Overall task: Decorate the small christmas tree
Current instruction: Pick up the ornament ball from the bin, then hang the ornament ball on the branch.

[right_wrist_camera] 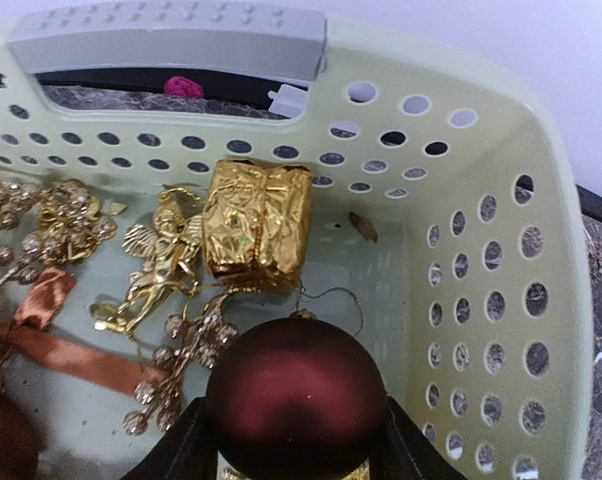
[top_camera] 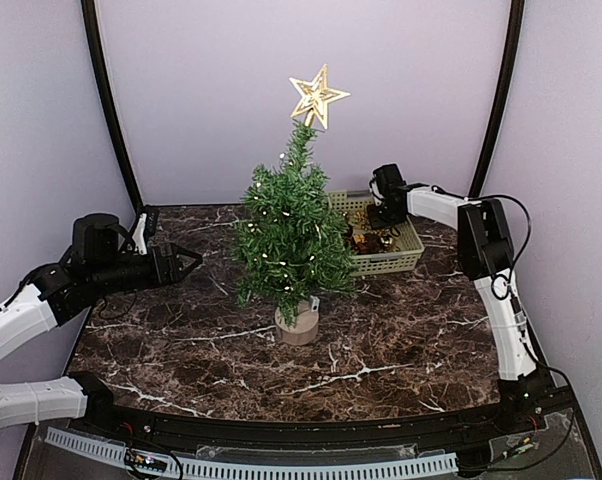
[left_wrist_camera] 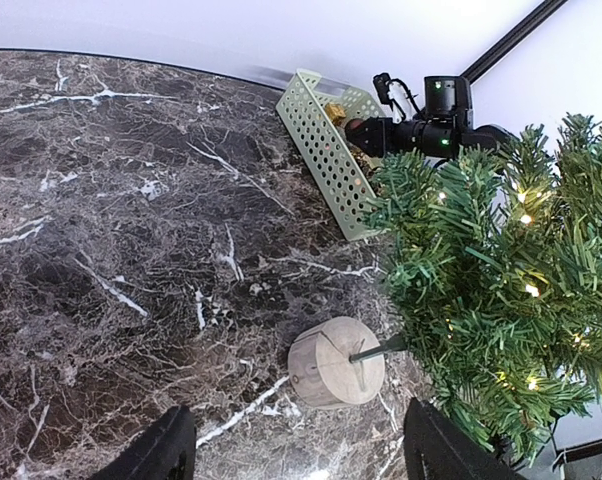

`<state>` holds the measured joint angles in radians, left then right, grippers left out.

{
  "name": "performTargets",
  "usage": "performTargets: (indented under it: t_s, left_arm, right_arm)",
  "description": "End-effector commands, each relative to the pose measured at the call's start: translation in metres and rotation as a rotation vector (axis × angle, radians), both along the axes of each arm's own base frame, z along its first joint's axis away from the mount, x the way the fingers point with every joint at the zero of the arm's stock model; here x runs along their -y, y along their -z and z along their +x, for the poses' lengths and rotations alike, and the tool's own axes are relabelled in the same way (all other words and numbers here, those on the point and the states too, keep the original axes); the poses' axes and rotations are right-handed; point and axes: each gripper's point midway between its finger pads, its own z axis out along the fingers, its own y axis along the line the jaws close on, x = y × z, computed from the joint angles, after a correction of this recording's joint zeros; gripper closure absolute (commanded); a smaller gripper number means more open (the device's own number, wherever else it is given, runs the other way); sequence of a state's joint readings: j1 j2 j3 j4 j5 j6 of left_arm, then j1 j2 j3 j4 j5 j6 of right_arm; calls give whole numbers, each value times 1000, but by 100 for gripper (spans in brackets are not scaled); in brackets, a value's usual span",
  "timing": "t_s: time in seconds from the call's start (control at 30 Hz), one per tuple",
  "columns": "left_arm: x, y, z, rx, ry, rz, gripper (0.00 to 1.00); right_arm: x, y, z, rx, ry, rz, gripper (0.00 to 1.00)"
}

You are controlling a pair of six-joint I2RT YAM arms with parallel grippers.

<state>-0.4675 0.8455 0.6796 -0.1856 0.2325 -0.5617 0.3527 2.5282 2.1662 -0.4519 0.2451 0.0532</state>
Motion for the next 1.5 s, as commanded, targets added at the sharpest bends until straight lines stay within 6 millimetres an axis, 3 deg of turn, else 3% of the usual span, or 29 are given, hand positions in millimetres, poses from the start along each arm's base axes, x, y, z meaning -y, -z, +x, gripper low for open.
performTargets:
  t_s: [0.0,0.13,0.33,0.4,0.57,0.7,0.9,1.07,1.3,1.47]
  left_arm:
    - [-2,2,-7,2,19,5,26]
    - [-2,0,-11,25,37,11,27]
    - [2,-3,-21,64,97,6,27]
    - [6,-4,-26,72,134,-2,27]
    - [19,-4,-41,83,245,-44,28]
    - [34,-14,-52,130,328,-100,29]
    - [64,-13,-75,145,428,-88,29]
    - [77,-19,-91,153,466,-106,30]
    - [84,-46,-107,192,489,-214,31]
    - [88,-70,-106,213,478,-237,31]
  right_arm:
    - [-8,-86,-10,105,-51,104,55]
    - [-11,-125,-34,126,-86,168,55]
    - [-11,-168,-84,119,-155,254,56]
    - [-15,-193,-110,123,-203,307,56]
    - [-23,-227,-178,97,-308,408,56]
    - [-29,-247,-235,78,-361,467,55]
    - [-60,-273,-320,25,-471,626,54]
    - [-89,-288,-389,-35,-594,762,53]
    - [-112,-301,-459,-149,-733,887,53]
    - [-130,-328,-493,-151,-829,936,53]
